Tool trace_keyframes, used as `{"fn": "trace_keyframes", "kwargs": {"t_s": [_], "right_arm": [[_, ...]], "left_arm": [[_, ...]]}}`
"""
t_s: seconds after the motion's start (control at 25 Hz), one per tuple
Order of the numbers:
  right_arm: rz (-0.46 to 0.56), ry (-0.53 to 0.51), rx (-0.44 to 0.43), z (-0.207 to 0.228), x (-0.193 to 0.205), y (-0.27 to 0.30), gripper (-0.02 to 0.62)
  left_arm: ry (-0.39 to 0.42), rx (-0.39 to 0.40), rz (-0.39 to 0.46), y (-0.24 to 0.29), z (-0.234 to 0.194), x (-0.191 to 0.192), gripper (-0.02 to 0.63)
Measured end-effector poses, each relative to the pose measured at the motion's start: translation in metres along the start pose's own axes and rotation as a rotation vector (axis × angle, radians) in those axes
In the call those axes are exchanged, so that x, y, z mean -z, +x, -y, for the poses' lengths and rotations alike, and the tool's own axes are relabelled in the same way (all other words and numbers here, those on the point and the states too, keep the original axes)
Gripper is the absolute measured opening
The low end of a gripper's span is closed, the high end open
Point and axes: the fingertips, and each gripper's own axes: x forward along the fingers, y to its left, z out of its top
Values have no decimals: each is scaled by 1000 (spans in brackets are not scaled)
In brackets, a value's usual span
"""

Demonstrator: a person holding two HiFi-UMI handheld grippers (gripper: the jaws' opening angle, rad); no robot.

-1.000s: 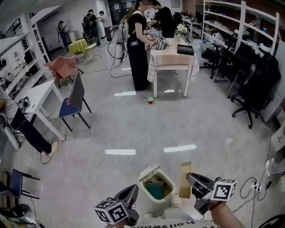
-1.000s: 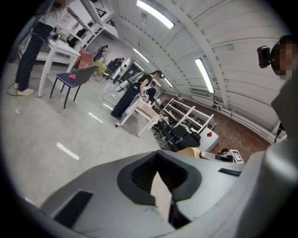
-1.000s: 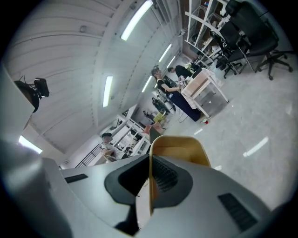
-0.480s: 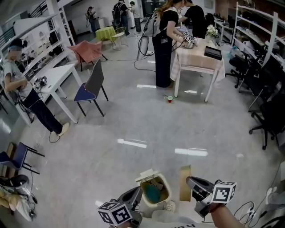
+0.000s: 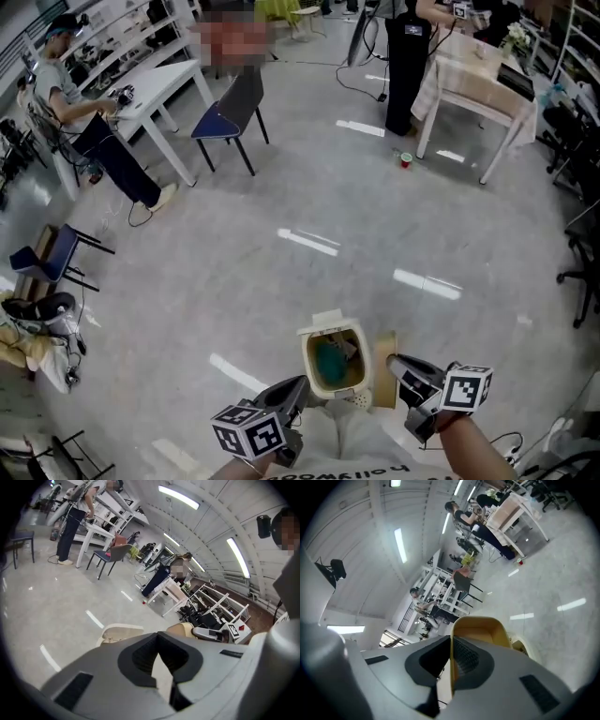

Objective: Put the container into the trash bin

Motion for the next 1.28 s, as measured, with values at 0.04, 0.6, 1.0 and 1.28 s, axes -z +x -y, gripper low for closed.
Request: {"fn": "trace_keyframes", "kwargs": {"t_s": [0.04,0.6,1.0,1.28], "right_arm": [[-17,16,4,7,5,4,18],[-130,123,38,75,54,88,18],[-131,191,63,129,92,126,18],[-133,273,152,175,122,150,18]], "left_arm": [[-1,-11,-11,3,-4,5,5],[8,-116,-155,37,-95,53,5],[43,-88,-249,68,-135,86,6],[108,-28,-295,87,-156,117,5]]}}
